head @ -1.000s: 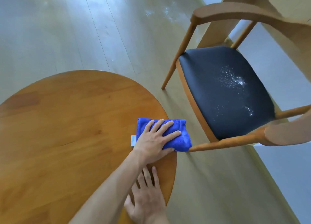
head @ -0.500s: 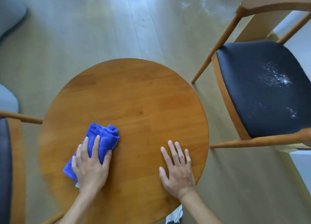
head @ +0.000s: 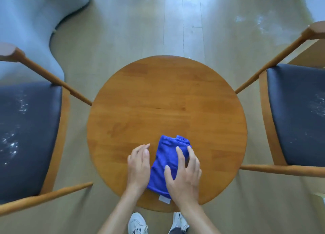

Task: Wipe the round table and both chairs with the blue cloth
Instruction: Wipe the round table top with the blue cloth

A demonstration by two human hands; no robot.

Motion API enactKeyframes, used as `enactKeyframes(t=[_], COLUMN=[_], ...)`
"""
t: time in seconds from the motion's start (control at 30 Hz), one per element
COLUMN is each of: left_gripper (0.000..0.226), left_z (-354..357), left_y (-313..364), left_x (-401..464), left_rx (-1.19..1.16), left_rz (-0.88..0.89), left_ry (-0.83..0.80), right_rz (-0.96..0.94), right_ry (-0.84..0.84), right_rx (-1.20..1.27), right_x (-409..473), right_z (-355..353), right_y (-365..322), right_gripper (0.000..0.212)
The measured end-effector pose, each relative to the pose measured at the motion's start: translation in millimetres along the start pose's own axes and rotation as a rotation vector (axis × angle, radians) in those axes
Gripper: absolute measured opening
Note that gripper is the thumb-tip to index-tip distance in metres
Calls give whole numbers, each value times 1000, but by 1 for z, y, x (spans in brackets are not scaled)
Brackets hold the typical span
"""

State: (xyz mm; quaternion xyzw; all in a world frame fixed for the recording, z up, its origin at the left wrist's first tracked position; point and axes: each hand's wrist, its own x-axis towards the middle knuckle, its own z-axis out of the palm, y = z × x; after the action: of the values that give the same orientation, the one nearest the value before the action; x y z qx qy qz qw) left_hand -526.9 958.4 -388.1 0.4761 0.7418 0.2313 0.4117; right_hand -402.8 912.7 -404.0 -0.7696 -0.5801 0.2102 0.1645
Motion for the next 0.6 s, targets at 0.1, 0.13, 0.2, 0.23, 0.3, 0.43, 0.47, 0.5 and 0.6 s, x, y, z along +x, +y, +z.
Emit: enactKeyframes(t=[0.1,0.13,0.2,0.23,0.3,0.43,0.47,0.5,0.6], left_gripper=[40,43,47,48,51,52,52,51,40], left_z=[-38,-45,-55,-58,-58,-52,-50,-48,-35], left_y=[-35,-45,-59,-64,-68,-64,-62,-60,-47], left_x=[15,15,13,12,9,9,9,9,5], left_rx=[394,471,566,592,612,599,599,592,474], left_rz=[-13,-32,-16,9,32,8,4,10,71], left_ry=[24,3,-51,-71,-83,-69,-57,-42,-66], right_rz=[96,134,114,43,-258,-872,-898,-870,-609], right_ry=[-66,-60,-57,-61,-62,-160,-193,-210,-159], right_rx=[-118,-152,-229,-258,-299,-306,-321,-337,-328], right_x=[-5,-3,1,1,1,19,23,25,13], right_z=[34,43,54,56,54,19,8,-1,-18], right_y=[-38,-46,-53,-48,-21,43,49,52,52], right_gripper=[81,85,84,79,65,58,60,63,69])
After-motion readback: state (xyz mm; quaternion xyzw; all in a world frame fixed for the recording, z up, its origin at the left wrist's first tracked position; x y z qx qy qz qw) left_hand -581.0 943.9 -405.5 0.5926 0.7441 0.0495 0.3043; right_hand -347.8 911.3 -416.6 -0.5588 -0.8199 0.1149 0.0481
